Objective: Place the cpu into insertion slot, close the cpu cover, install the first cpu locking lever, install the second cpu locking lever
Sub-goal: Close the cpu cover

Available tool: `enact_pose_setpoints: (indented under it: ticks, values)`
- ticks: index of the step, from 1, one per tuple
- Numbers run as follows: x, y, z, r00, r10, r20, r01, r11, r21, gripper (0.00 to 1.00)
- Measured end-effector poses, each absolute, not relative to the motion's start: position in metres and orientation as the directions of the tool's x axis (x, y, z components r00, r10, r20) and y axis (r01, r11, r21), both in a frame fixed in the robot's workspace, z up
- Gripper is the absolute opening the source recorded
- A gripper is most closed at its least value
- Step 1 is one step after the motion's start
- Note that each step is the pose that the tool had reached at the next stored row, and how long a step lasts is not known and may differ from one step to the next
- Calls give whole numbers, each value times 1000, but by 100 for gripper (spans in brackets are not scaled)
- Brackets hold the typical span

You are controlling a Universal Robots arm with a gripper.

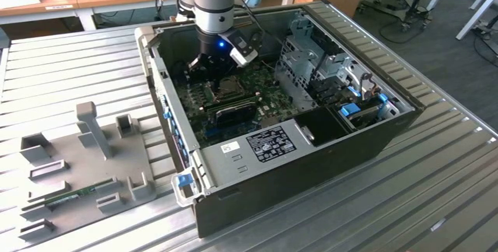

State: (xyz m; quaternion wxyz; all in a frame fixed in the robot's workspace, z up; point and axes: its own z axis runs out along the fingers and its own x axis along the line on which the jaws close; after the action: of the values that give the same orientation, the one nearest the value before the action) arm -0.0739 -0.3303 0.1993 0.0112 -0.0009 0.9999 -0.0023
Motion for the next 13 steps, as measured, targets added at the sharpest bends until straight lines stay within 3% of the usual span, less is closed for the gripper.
enact_pose_setpoints:
  ticks: [13]
  values:
    - [-74,-330,198,-1000,-2,-23,-2,1000,-4,10]
